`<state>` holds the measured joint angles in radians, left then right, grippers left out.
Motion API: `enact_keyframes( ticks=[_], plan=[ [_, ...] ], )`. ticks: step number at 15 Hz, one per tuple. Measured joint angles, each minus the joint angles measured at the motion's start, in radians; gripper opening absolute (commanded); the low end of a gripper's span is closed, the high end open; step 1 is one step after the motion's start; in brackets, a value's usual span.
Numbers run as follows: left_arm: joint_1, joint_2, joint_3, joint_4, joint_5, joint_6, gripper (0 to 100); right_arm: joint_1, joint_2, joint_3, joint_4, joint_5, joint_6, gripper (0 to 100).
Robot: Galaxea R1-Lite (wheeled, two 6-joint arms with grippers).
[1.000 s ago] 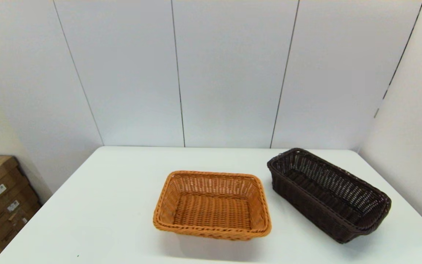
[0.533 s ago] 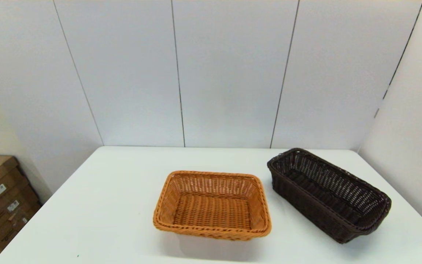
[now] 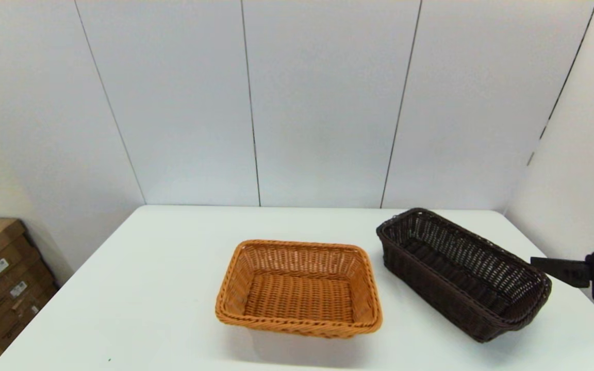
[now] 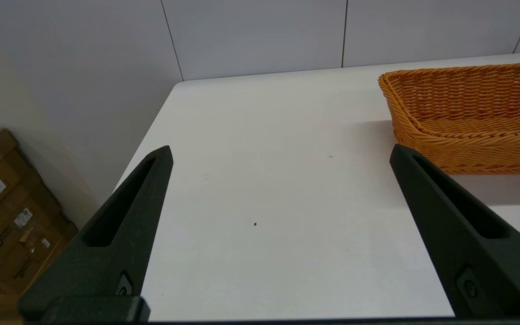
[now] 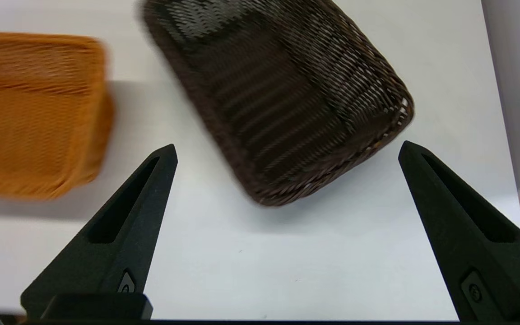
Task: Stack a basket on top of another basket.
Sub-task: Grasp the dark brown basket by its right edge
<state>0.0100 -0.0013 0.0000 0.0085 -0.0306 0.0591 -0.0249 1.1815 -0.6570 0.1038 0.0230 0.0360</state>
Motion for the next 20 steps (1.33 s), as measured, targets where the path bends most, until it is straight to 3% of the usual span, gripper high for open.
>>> enact_keyframes(
  ticks=[6,10,20],
  plan=[
    [0.000,0.000,0.000,0.000,0.000,0.000,100,0.006,0.234,-0.038,-0.024,-0.021,0.038,100],
    [0.000,0.000,0.000,0.000,0.000,0.001,100,0.012,0.338,-0.030,-0.082,-0.094,0.099,100],
    [0.000,0.000,0.000,0.000,0.000,0.000,100,0.029,0.390,0.060,-0.118,-0.100,0.111,100]
  ],
)
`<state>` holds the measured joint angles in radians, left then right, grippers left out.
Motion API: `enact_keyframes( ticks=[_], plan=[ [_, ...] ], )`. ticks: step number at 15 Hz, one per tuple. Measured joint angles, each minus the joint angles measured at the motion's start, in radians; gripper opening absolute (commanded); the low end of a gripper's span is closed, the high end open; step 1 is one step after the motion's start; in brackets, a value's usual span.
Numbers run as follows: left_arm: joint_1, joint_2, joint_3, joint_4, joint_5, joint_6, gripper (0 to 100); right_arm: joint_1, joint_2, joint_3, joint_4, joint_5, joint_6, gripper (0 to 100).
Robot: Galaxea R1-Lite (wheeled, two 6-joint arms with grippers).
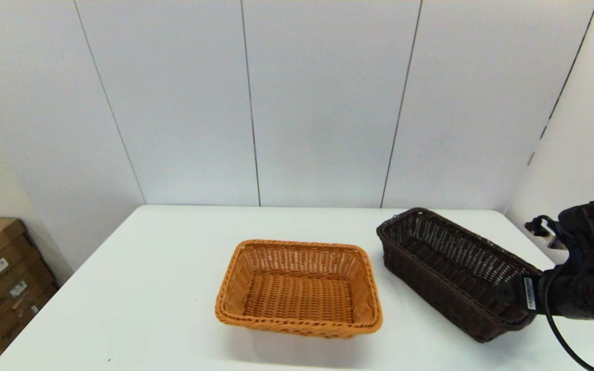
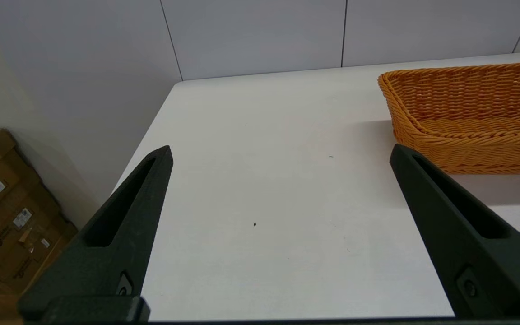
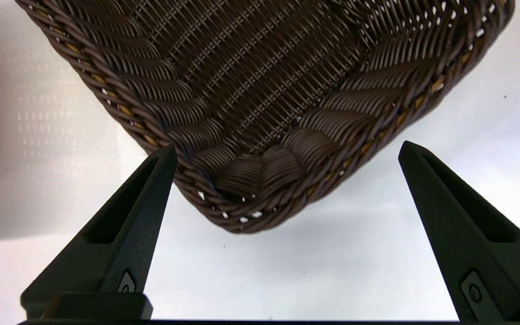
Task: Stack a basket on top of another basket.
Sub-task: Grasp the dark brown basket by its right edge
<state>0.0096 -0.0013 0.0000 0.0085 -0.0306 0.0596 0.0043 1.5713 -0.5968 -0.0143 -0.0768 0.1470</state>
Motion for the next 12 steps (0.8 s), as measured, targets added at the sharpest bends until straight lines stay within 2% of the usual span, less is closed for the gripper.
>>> enact_keyframes(
  ticks=[6,12],
  plan=[
    [0.000,0.000,0.000,0.000,0.000,0.000,100,-0.004,0.029,-0.037,0.015,-0.018,-0.007,100],
    [0.000,0.000,0.000,0.000,0.000,0.000,100,0.000,0.096,-0.077,0.002,-0.024,0.032,100]
  ],
)
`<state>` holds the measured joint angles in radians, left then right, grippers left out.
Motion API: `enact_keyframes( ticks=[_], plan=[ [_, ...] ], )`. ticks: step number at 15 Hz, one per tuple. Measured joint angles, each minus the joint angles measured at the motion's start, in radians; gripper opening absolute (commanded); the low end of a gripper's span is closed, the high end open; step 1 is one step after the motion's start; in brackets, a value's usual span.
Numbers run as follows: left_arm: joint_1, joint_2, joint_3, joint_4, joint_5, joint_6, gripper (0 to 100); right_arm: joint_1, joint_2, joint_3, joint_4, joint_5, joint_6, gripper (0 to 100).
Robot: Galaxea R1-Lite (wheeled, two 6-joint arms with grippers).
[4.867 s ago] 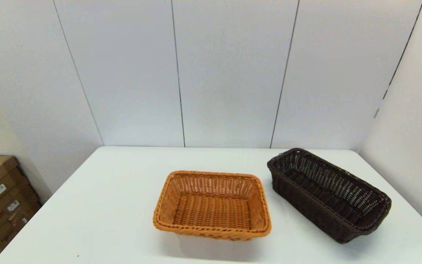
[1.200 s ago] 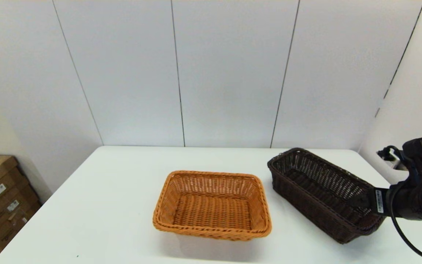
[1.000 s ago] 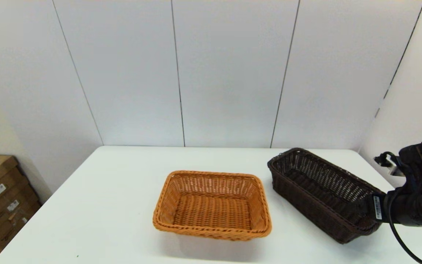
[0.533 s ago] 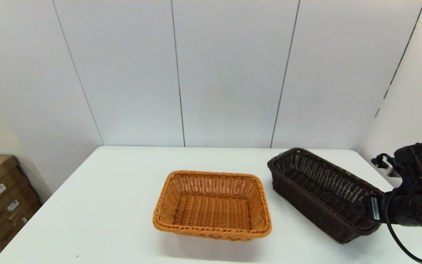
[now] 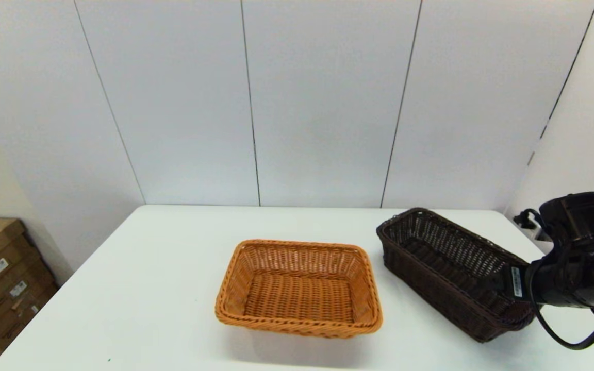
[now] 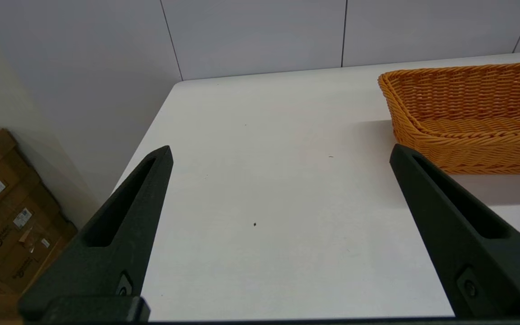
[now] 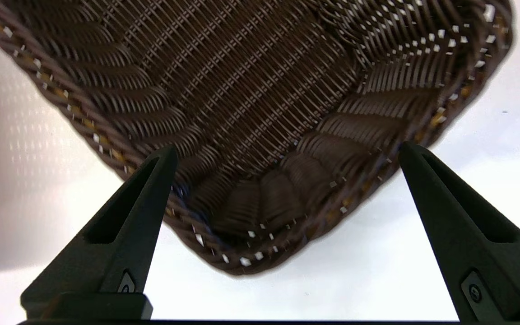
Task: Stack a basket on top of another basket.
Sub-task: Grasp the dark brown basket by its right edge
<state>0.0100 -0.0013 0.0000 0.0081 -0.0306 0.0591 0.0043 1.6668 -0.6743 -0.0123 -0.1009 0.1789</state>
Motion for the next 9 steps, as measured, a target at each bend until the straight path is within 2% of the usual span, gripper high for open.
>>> enact_keyframes(
  ticks=[3,9],
  plan=[
    [0.000,0.000,0.000,0.001,0.000,0.000,100,-0.007,0.051,-0.028,-0.001,-0.048,0.024,100],
    [0.000,0.000,0.000,0.000,0.000,0.000,100,-0.024,0.040,-0.076,0.018,-0.071,0.038,100]
  ],
)
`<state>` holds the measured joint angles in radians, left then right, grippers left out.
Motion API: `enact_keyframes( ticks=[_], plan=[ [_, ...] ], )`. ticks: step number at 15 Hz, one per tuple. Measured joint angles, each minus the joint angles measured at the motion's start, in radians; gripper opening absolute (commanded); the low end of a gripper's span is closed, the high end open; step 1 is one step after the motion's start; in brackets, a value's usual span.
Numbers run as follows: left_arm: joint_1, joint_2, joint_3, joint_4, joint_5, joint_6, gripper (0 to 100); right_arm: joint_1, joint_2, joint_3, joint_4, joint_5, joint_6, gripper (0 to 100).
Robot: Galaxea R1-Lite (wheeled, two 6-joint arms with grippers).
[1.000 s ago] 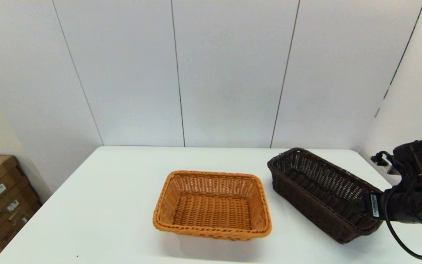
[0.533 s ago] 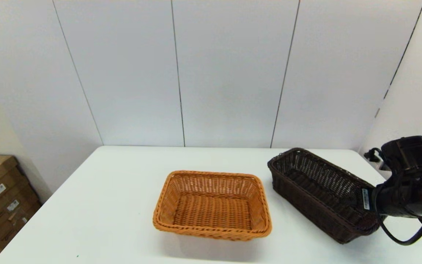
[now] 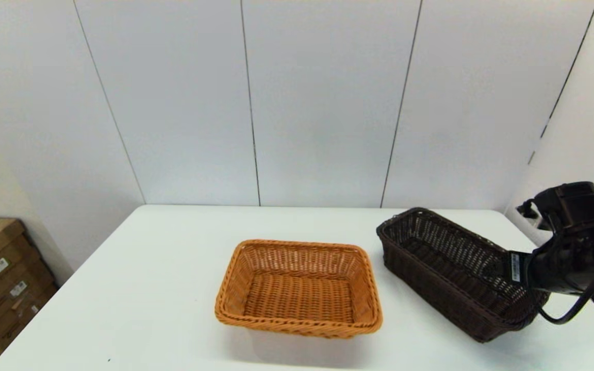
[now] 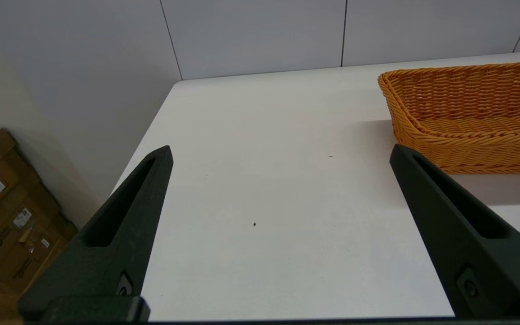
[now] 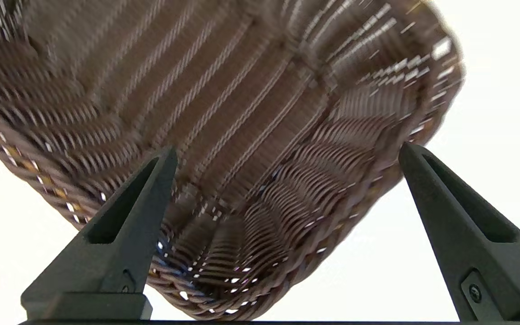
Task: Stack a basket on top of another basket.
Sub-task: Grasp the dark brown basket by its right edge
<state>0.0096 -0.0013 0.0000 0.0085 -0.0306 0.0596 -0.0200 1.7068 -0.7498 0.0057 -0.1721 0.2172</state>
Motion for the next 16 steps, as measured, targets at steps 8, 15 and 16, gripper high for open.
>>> enact_keyframes(
  ticks=[8,15,16],
  plan=[
    [0.000,0.000,0.000,0.000,0.000,0.000,100,-0.045,-0.087,-0.033,0.141,-0.069,0.039,100],
    [0.000,0.000,0.000,0.000,0.000,0.000,100,-0.059,-0.083,-0.032,0.235,-0.085,0.238,100],
    [0.000,0.000,0.000,0.000,0.000,0.000,100,-0.058,-0.075,-0.031,0.235,-0.084,0.255,100]
  ],
)
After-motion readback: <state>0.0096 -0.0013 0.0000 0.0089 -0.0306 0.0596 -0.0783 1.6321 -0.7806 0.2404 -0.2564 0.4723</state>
